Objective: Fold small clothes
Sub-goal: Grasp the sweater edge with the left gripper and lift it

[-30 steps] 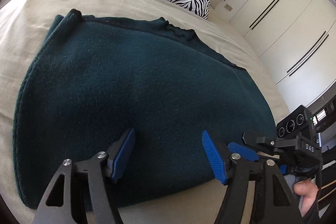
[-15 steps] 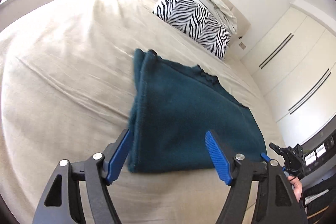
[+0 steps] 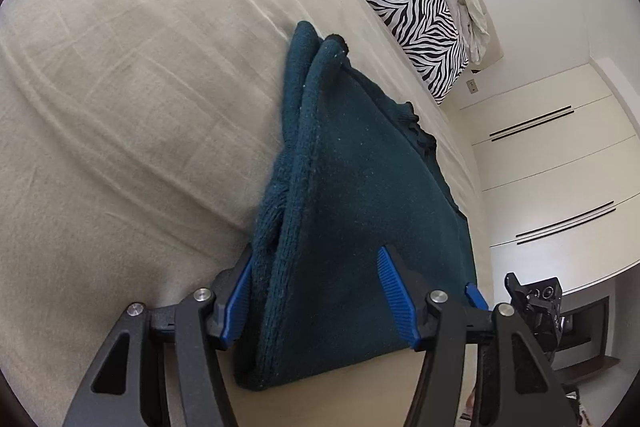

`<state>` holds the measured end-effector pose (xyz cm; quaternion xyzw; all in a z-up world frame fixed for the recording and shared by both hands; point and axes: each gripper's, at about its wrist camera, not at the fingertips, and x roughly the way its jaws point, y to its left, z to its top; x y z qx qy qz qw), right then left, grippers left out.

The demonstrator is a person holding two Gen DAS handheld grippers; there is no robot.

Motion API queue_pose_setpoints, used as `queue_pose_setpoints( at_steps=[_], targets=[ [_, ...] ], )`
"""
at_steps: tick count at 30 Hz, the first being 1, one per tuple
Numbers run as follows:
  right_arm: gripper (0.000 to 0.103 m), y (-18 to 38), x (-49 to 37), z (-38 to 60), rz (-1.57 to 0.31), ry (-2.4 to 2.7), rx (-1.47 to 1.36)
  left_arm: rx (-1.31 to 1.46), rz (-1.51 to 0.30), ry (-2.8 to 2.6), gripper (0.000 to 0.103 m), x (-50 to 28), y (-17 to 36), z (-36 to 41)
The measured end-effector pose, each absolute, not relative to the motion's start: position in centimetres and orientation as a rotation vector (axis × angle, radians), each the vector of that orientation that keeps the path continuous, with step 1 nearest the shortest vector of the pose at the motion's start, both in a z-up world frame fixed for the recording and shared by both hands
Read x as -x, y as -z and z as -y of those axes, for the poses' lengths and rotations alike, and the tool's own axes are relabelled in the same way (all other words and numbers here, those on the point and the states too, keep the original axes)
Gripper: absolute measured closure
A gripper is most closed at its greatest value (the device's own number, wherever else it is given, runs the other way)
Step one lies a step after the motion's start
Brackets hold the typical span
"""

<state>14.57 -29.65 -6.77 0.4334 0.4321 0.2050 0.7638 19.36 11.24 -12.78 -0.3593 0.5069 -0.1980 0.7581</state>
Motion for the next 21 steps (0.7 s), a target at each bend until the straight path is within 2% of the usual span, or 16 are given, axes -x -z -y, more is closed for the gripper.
queue_pose_setpoints(
  at_steps=[1,2,4,5,12,21],
  targets=[
    [0.05,7.1,-14.9,28.8,-0.948,-0.457,-0.944,0.787,-1.112,0.436,0.047,-19.6,12.9,-11.1],
    [0.05,7.4,-15.4,28.3,-0.957,-0.469,-0.947,0.797,-1.118,0.441,0.055,-19.7,13.0,-11.1],
    [0.05,8.1,-17.3,27.1,-0.984,-0.49,-0.949,0.829,-1.139,0.452,0.082,-19.9,13.6,-11.2],
    [0.05,8.4,-18.1,26.3,-1.0,-0.497,-0.946,0.845,-1.148,0.45,0.088,-19.9,14.0,-11.4],
    [0.046,12.1,-21.8,24.3,-1.091,-0.503,-0.937,0.904,-1.112,0.464,0.092,-19.6,13.2,-11.7],
    [0.045,11.7,-21.7,29.7,-1.005,-0.552,-1.094,0.729,-1.031,0.592,0.092,-20.4,5.1,-4.2]
  ],
)
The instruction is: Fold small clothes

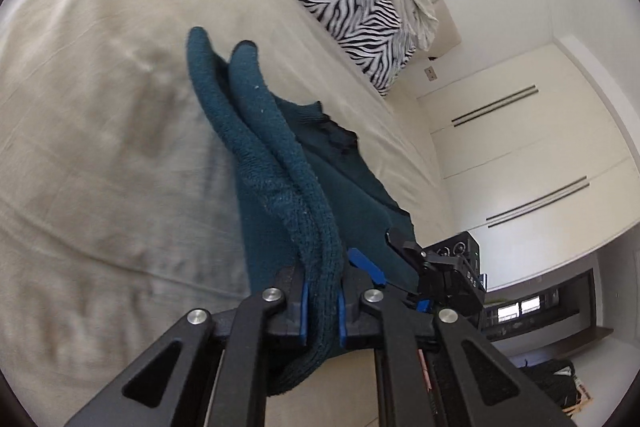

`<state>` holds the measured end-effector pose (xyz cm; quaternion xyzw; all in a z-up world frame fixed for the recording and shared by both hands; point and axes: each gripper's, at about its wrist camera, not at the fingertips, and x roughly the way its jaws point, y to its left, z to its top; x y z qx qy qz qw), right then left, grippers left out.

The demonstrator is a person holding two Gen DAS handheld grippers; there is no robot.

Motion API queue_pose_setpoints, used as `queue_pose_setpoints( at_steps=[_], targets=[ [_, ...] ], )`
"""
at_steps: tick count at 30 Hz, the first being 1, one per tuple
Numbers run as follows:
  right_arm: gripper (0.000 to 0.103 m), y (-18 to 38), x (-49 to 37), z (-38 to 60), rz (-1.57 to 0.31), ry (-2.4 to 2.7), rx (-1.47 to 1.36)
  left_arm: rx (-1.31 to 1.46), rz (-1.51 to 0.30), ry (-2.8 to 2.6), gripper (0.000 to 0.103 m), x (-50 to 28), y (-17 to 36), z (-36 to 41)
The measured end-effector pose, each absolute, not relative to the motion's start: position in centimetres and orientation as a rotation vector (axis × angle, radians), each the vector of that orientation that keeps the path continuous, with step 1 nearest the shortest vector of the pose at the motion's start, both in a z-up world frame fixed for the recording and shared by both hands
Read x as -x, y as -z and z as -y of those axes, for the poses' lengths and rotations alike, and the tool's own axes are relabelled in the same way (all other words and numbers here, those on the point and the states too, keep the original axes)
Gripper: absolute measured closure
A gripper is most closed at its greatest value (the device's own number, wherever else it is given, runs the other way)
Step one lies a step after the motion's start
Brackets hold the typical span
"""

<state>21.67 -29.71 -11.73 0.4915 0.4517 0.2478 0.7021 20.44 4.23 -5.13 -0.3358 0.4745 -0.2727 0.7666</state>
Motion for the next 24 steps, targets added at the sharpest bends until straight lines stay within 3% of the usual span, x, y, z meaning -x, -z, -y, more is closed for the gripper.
queue_pose_setpoints(
  at_steps=[4,6,8,10,14,16,19,24],
  targets=[
    [0.042,10.9,-21.7,34.5,-0.94,-0.551,-1.177,0.65,-1.027,0.705,0.092,-20.8,2.7,3.2],
    [0.035,10.8,-21.7,36.8,-0.913,-0.552,-1.225,0.596,-1.03,0.759,0.093,-20.9,2.4,7.5],
    [0.028,11.1,-21.8,38.9,-0.903,-0.557,-1.282,0.577,-1.044,0.818,0.093,-21.0,3.2,11.5],
    [0.028,11.9,-21.8,40.8,-0.902,-0.575,-1.334,0.556,-1.07,0.856,0.091,-21.2,4.8,14.8],
    [0.029,13.0,-20.9,43.3,-0.905,-0.556,-1.371,0.515,-1.138,0.862,0.071,-20.7,7.8,17.9],
    [0.029,12.9,-20.8,43.7,-0.903,-0.565,-1.359,0.504,-1.111,0.883,0.044,-19.6,7.4,17.8],
    [0.029,12.9,-21.4,43.1,-0.928,-0.556,-1.306,0.477,-1.044,0.929,0.037,-18.2,5.6,16.5],
    [0.031,11.9,-22.7,40.8,-1.018,-0.501,-1.127,0.504,-1.002,0.863,0.036,-16.8,5.3,11.7]
  ],
)
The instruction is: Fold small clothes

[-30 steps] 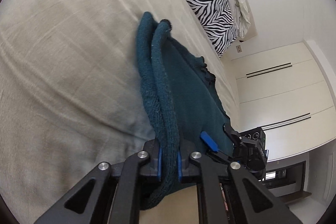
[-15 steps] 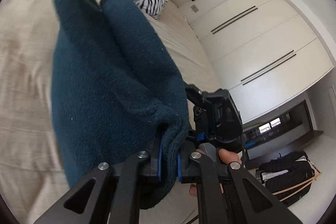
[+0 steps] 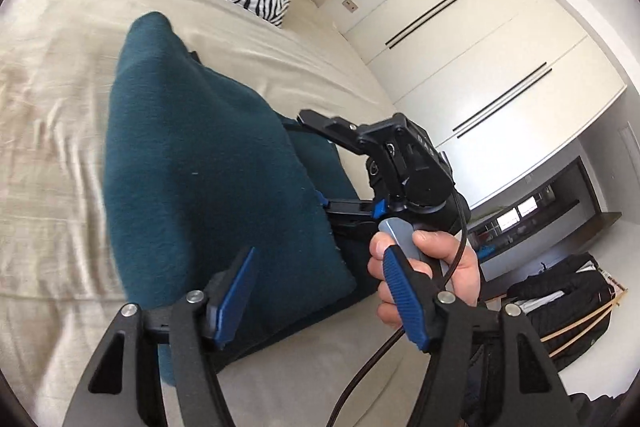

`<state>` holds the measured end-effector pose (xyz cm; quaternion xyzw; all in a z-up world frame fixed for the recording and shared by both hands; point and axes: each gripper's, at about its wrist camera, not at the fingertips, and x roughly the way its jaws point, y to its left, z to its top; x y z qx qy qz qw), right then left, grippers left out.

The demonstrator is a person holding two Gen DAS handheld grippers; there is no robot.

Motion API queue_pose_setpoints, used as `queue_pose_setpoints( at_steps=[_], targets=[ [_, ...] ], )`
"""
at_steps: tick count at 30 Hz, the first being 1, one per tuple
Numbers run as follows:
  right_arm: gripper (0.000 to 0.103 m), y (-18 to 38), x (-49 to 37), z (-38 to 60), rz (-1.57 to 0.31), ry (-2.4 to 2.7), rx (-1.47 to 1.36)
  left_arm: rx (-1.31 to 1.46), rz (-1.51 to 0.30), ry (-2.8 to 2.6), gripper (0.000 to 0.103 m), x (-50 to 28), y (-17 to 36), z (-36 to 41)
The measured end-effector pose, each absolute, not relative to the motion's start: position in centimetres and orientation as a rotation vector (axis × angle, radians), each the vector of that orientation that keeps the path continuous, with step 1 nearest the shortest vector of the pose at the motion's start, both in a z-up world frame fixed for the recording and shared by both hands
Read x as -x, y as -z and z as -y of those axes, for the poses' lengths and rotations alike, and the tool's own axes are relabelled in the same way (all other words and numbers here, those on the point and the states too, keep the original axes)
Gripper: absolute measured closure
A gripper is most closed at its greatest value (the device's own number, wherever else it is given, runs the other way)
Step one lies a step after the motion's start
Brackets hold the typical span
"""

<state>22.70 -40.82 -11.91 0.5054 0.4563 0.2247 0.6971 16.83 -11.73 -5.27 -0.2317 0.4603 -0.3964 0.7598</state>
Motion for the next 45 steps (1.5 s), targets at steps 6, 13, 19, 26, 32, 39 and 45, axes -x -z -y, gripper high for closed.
queue_pose_setpoints(
  at_steps=[6,13,19,26,32,39,45],
  targets=[
    [0.086,10.9,-23.3,39.1,-1.131,-0.356,-0.852,0.572,-1.024,0.783,0.036,-16.4,6.3,8.6],
    [0.088,6.9,-22.0,43.3,-1.055,-0.267,-0.762,0.551,-1.011,0.787,0.036,-17.0,5.4,8.9],
    [0.088,6.2,-20.4,48.1,-1.042,-0.18,-0.764,0.493,-1.018,0.805,0.036,-17.4,5.0,11.3],
    [0.088,6.8,-16.2,52.5,-1.019,-0.156,-0.799,0.41,-1.028,0.826,0.036,-18.1,4.5,15.0],
    [0.088,10.0,-15.4,52.9,-1.062,-0.16,-0.859,0.344,-1.034,0.817,0.036,-20.2,4.7,18.2],
    [0.089,11.7,-14.3,53.7,-1.03,-0.198,-0.916,0.278,-1.042,0.78,0.036,-22.5,5.6,20.1],
    [0.089,11.6,-13.9,53.2,-1.013,-0.191,-0.886,0.243,-1.039,0.775,0.036,-22.7,5.4,20.6]
  ],
)
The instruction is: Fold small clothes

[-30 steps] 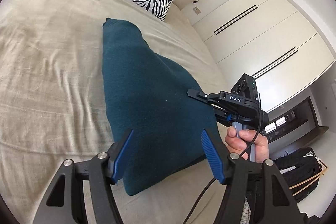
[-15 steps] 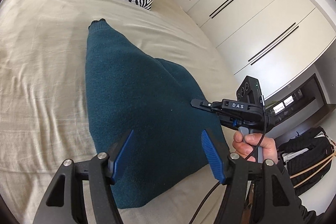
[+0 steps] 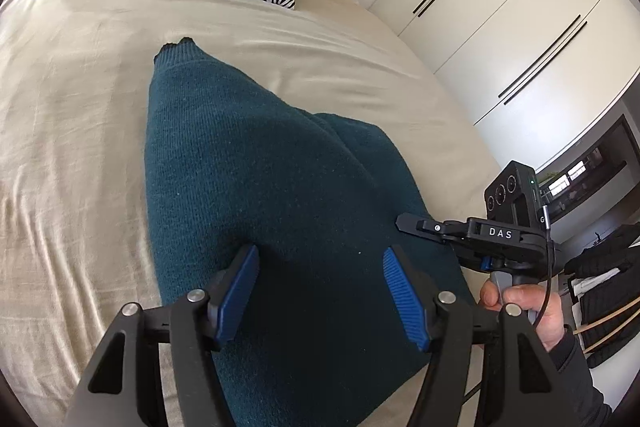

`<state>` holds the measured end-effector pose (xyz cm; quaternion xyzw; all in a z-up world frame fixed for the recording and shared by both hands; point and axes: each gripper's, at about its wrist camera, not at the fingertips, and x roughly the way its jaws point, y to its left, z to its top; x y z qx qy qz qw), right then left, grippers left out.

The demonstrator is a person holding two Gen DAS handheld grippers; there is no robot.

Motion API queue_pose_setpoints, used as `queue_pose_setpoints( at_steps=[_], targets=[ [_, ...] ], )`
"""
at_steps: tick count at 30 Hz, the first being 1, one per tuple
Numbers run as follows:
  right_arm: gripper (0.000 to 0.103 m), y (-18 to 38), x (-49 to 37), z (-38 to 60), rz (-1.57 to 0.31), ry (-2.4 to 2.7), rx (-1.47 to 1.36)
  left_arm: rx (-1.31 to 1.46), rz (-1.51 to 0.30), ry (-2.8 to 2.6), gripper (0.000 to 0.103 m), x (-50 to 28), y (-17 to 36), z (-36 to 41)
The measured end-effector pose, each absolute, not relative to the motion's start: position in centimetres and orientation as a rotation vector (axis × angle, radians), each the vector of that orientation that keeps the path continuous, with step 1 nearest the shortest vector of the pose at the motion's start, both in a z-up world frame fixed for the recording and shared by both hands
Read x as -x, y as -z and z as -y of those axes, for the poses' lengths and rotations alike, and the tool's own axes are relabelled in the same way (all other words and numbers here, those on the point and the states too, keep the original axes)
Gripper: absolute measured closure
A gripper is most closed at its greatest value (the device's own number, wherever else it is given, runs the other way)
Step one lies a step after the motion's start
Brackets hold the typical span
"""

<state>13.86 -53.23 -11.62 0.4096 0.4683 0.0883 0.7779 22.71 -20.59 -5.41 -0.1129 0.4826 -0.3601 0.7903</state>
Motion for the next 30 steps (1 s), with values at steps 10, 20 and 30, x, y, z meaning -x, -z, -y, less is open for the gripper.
queue_pose_setpoints(
  at_steps=[10,20,30],
  targets=[
    [0.077,4.9,-14.7,53.7,-0.957,-0.097,-0.757,0.189,-1.0,0.736,0.036,-29.4,3.4,21.5],
    [0.077,7.1,-24.3,52.5,-1.01,-0.204,-0.904,0.075,-1.138,0.72,0.038,-32.7,7.2,24.8],
    [0.093,10.8,-25.2,53.4,-1.003,-0.168,-0.874,0.025,-1.139,0.686,0.037,-32.9,8.6,25.6]
  ],
)
